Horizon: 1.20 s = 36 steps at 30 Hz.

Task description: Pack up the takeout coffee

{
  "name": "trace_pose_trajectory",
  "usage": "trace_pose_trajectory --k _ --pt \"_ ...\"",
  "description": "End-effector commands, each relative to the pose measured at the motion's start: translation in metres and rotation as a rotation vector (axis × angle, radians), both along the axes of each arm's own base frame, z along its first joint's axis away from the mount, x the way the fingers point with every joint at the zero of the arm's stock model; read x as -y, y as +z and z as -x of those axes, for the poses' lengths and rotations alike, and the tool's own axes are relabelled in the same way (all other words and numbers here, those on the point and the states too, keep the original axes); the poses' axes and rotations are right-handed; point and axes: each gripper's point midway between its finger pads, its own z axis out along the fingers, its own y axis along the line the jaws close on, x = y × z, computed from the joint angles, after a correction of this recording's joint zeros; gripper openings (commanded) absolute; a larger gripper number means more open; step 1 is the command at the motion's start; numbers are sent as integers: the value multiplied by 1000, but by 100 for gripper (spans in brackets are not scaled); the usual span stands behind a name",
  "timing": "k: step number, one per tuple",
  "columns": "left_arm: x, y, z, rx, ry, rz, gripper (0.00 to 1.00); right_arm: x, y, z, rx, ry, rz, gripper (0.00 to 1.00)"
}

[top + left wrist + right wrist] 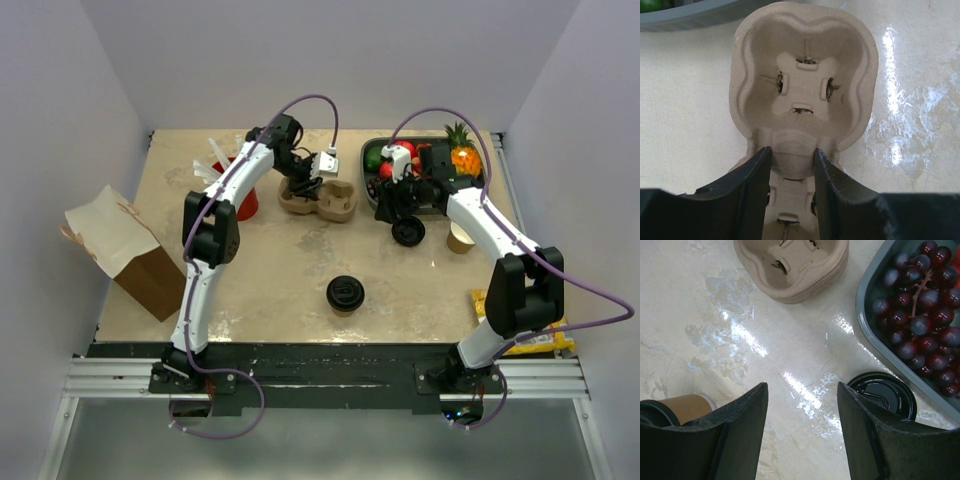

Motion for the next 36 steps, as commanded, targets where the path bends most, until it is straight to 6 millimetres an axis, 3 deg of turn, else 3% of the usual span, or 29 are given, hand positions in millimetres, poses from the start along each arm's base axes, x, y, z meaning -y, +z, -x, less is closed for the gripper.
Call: trace_pose_trajectory --k 1,6,11,13,16,17,20,22,23,27,32,36 --pt "18 93 -6 141 7 173 25 3 10 1 35 -6 -1 61" --pt "15 104 -6 91 89 211 19 2 9 0 33 -8 -7 61" --pt "10 85 -11 -37 230 193 19 0 10 -3 34 -7 -15 61" --pt "11 73 -2 -178 349 188 11 0 10 -3 36 -7 -16 61" --pt "3 46 7 -217 430 95 8 1 10 -3 38 -12 -16 61" --pt "1 45 5 -234 507 90 7 0 11 -3 40 -11 -18 61" --pt "-9 66 -19 -192 717 145 3 1 9 -1 34 -12 -19 61" --pt "-26 80 -38 -119 900 177 2 1 9 -2 29 -15 -21 61" --pt "-28 85 -38 -142 944 204 1 -1 8 -2 26 -12 -24 61" --pt "-33 107 -43 -121 1022 269 0 -2 12 -8 38 -19 -28 61" --pt "-34 110 -41 -120 1009 269 0 -4 12 -12 34 -26 -39 62" --pt "-30 133 -37 -131 968 310 0 -4 14 -14 36 -28 -43 62"
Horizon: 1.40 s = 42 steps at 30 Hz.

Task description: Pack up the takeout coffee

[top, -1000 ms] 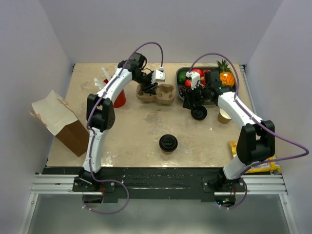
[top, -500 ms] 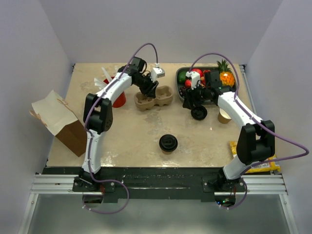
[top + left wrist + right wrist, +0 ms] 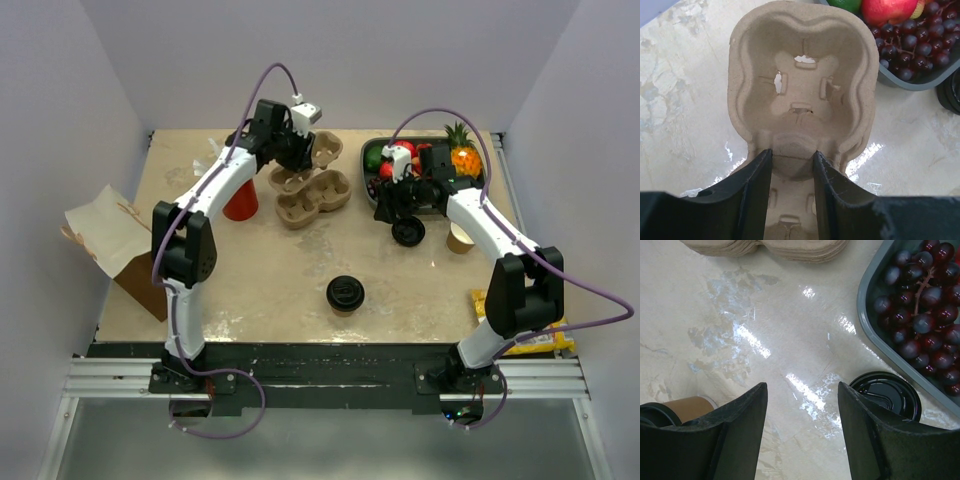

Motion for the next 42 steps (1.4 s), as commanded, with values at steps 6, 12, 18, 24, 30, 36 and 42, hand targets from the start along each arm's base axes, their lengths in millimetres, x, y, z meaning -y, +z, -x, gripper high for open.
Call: trace_pose_trajectory --k 6,12,18,24,30,36,42 --pt "30 76 75 118 -458 168 0 -1 23 -20 67 -41 -31 62" --pt "5 59 116 73 -473 46 0 0 42 -31 103 -67 -56 62" --pt "-21 26 169 39 -582 -57 0 2 54 -41 140 -86 -47 62" --pt "-43 -16 185 50 -538 -145 0 5 63 -42 150 -78 -25 63" --pt "-3 -25 183 145 -651 -134 0 8 68 -43 174 -80 -9 63" --pt "56 -67 174 36 -756 -159 0 17 76 -40 206 -96 13 63" --pt "86 -88 150 11 -737 -162 11 32 80 -35 198 -128 10 64"
